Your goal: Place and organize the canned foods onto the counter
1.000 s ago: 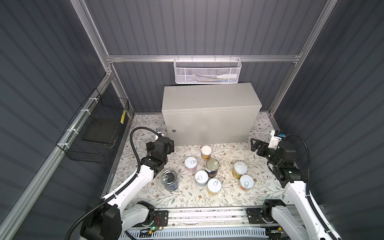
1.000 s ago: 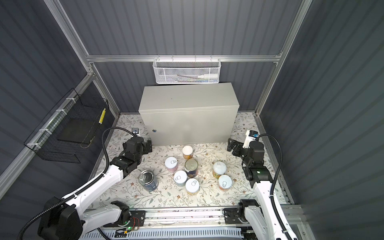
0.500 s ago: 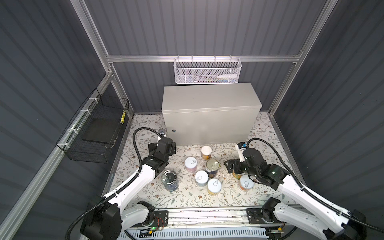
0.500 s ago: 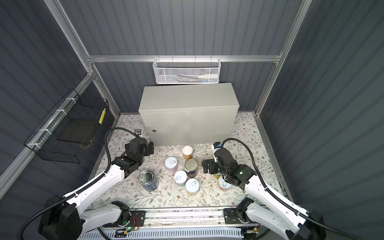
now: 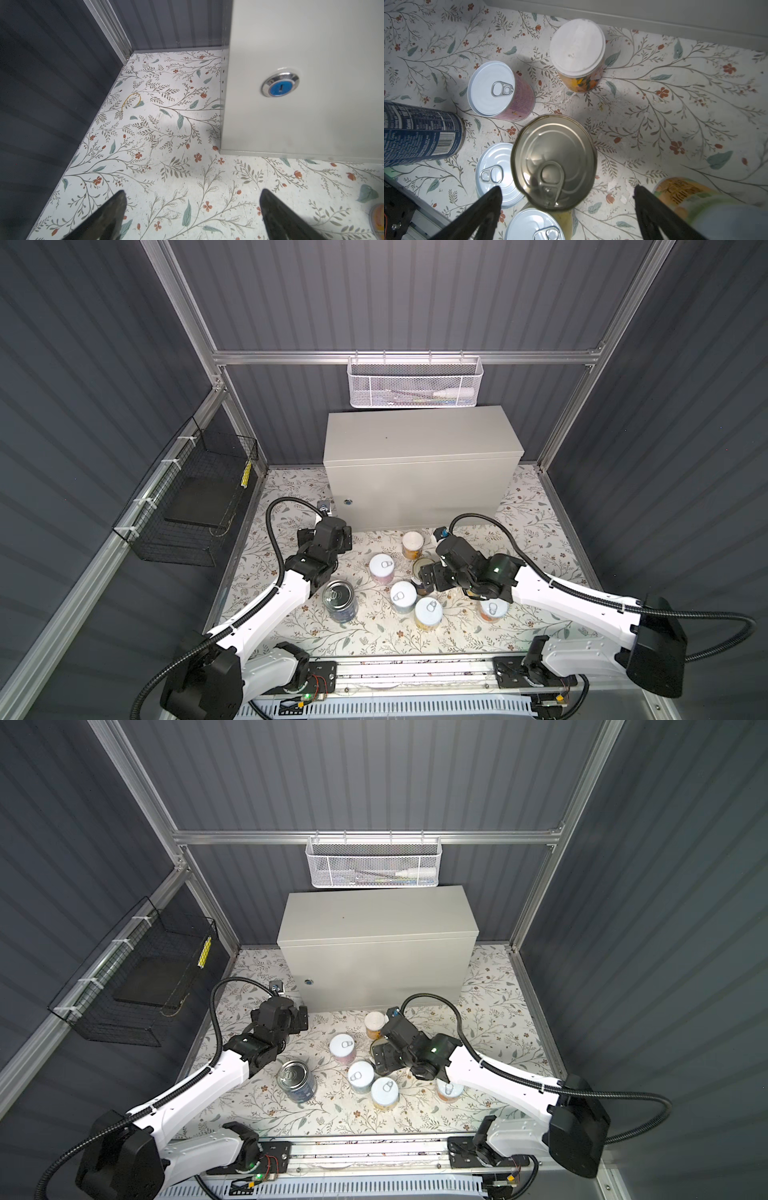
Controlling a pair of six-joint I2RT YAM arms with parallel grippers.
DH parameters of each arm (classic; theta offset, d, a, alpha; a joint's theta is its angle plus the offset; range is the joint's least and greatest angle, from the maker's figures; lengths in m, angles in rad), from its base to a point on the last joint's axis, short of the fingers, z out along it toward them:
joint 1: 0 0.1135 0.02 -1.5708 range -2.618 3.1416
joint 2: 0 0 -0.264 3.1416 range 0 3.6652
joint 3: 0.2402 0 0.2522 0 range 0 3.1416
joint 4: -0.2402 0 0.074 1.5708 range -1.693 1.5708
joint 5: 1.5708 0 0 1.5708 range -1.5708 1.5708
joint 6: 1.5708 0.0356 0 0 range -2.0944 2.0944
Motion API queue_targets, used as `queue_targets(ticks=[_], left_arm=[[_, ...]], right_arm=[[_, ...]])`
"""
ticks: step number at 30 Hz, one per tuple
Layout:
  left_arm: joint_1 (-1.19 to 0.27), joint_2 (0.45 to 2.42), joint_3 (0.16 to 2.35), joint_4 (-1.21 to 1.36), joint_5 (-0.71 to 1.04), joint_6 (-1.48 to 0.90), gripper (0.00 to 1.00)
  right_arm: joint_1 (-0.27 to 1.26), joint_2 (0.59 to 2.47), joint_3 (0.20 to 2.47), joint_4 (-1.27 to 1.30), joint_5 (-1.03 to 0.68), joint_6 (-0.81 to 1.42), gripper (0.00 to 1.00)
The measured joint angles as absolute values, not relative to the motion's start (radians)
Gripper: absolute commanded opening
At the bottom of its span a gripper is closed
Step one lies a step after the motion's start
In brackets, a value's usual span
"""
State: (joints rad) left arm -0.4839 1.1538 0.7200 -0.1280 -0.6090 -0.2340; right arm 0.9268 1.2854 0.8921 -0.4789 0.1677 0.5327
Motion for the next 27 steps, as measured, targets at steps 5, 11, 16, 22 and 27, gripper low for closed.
queue_targets(ticks=[5,11,16,22,27], left_arm=[[-0.484,1.154,0.718,-0.128,-0.601,-0.234,1.0],[-0.484,1.154,0.718,-0.128,-0.592,-0.234,1.0],[-0.484,1.154,0.718,-0.128,-0.587,-0.234,1.0],[-0.484,1.155,0.718,-0.128,-0.58,-0.234,1.0],[-0.484,1.157,0.718,-0.128,-0.579,-0.234,1.0]], right_arm=[[0.963,1.355,0.929,-0.498,0.2,0.542,0.99],[0.971,1.388,0.944,-0.494,0.238,0.555,0.95],[0.971,1.432,0.962,-0.487,0.257,0.559,0.93],[0.972,1.48,0.991,-0.485,0.28,0.561,0.88],[0.974,1.492,0.991,-0.472,0.287,0.565,0.82]])
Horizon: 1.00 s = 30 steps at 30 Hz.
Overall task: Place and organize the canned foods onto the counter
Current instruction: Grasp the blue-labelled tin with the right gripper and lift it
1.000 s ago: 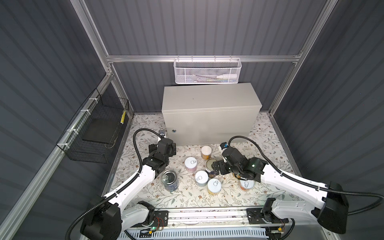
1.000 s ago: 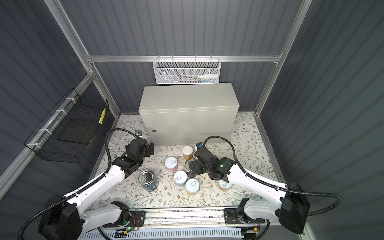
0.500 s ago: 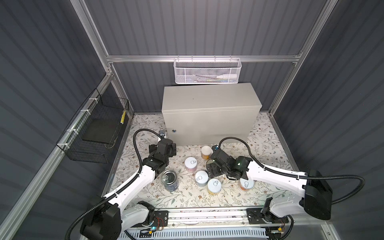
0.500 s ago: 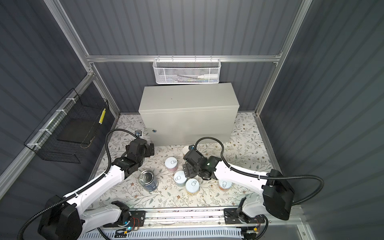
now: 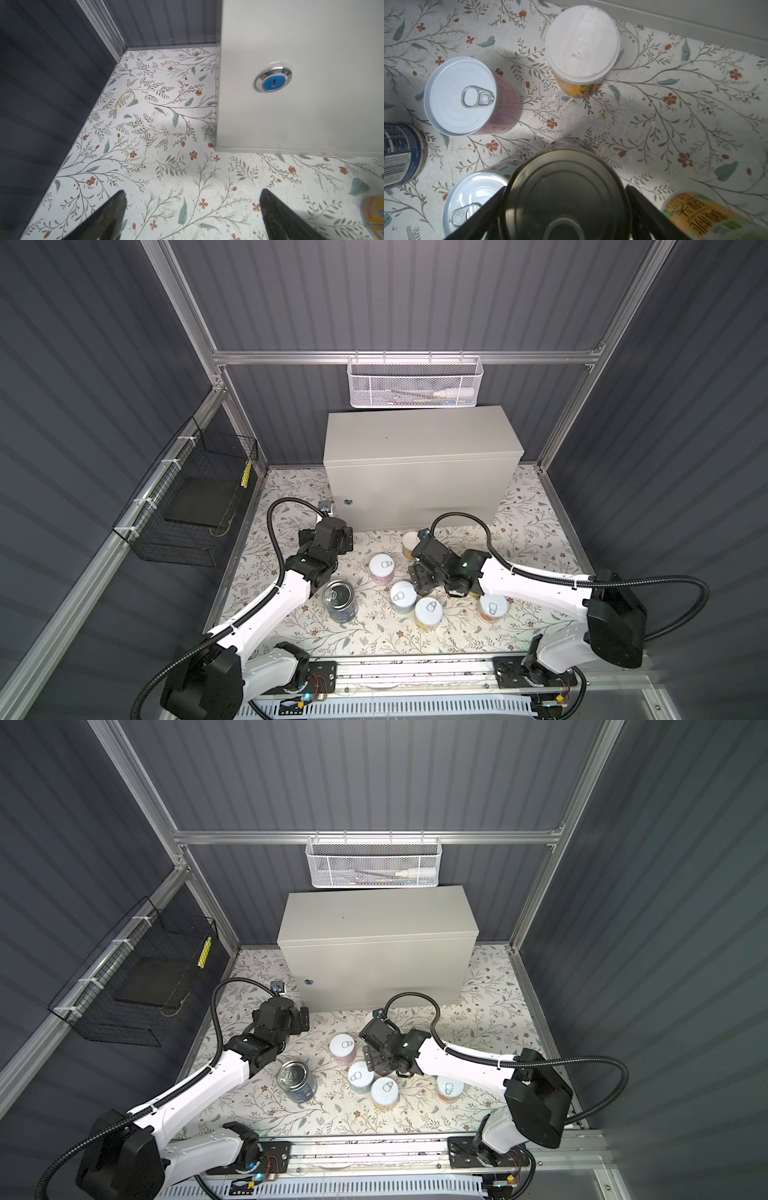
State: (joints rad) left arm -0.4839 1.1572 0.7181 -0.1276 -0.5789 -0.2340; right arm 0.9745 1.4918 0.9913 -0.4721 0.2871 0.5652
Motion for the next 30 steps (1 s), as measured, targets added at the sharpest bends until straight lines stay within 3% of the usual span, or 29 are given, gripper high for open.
queue_targets(ticks=[6,18,30], left_arm=[[-0.484,1.158,0.718,-0.128,-0.579,-0.234,1.0],[-0.484,1.158,0.718,-0.128,-0.564,-0.241,1.0],[-0.494,1.158,0.718,-0.127,-0.511,-0.239,1.0]], right_arm=[[0.974,1.499,0.992,-0.467,0.297,0.566,0.81],[0.974,1.499,0.989,-0.46,0.318,0.576,0.63],[0.926,1.491,0.986,-0.441,0.278,0.592,0.61]])
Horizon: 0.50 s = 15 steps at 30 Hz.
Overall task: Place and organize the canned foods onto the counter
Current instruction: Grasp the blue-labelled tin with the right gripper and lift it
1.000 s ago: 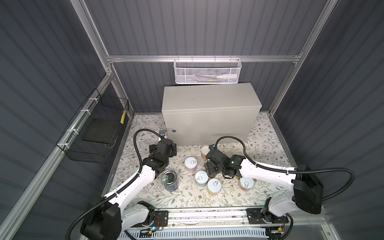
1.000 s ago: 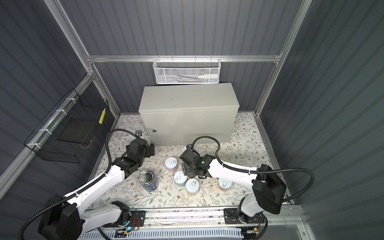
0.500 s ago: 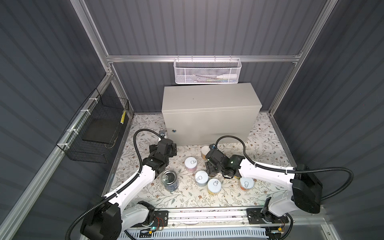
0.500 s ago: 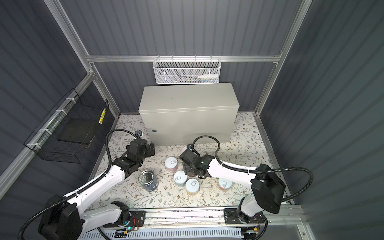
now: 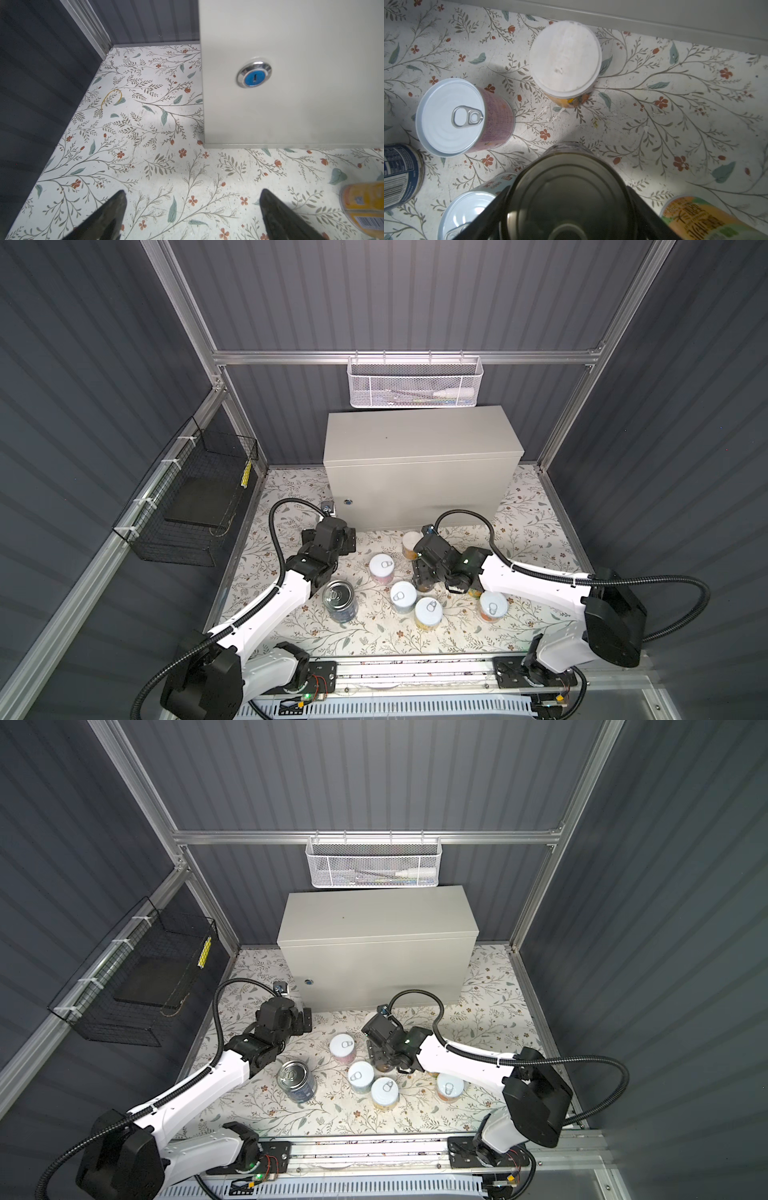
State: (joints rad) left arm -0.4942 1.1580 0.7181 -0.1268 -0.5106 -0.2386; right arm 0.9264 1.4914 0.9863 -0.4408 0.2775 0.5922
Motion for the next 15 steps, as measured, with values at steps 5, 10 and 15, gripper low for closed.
queue_targets(ticks=[5,10,15], left_arm=[[-0.51,1.158,0.718,-0.127,-0.49,-0.231,1.0],[-0.544,1.135,0.718,-0.127,-0.464,-0.209,0.98],[-0.635,1.095,0.718,-0.107,-0.451,-0.162,0.98]], right_arm=[[0.882,1.48,0.981,-0.433,0.233,0.595,0.59],[0.841,1.467,0.974,-0.431,0.207,0.594,0.59],[0.815,1.413,0.938,-0.439,0.202,0.585,0.58]])
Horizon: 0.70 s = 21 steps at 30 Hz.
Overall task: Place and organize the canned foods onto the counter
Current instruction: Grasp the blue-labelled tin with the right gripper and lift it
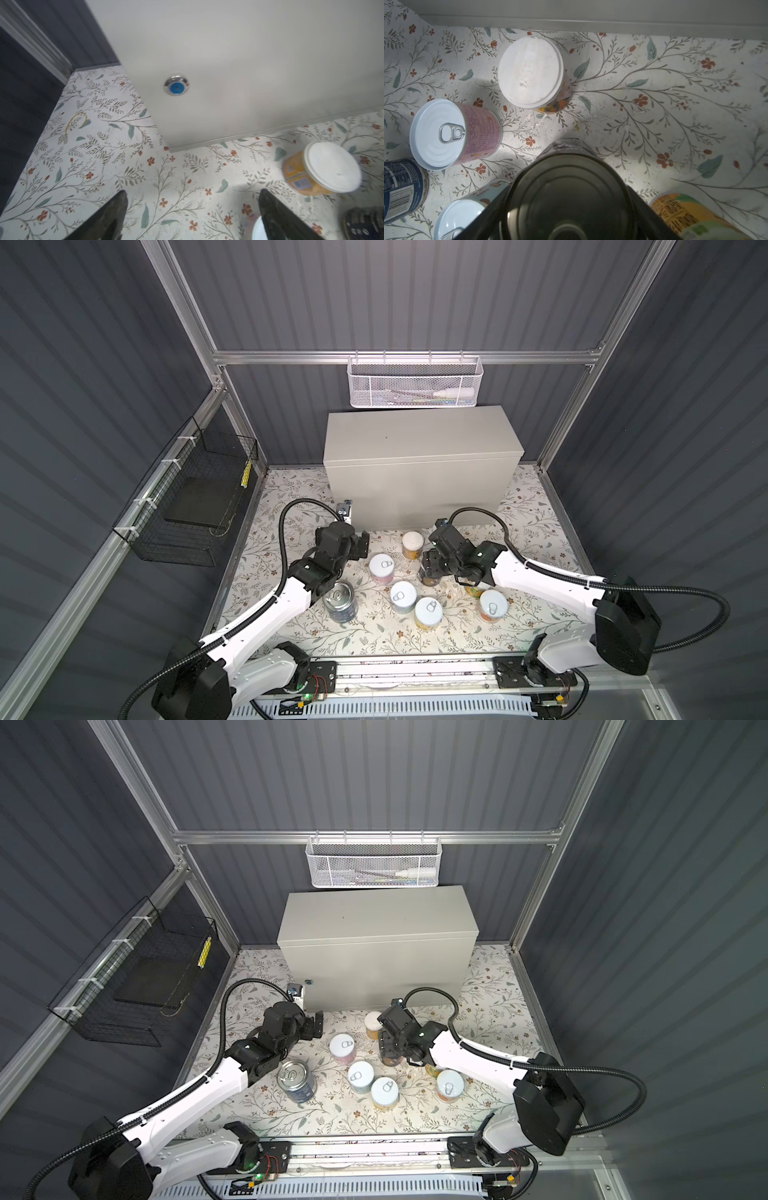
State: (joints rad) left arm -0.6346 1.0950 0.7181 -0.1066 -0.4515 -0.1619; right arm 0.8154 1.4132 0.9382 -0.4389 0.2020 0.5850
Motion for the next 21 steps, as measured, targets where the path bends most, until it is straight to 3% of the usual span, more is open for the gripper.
queue_targets(ticks=[14,21], left_arm=[[-0.969,1.135,0.723,-0.181,-0.565,-0.108,0.97],[-1.035,1.15,0.74,-0.223,-0.581,-0.091,0.98]], right_arm=[[0.723,1.304,0.873,-0.412,0.138,0.543,0.58],[0.673,1.257,0.858,-0.408,0.104,0.529,0.62]])
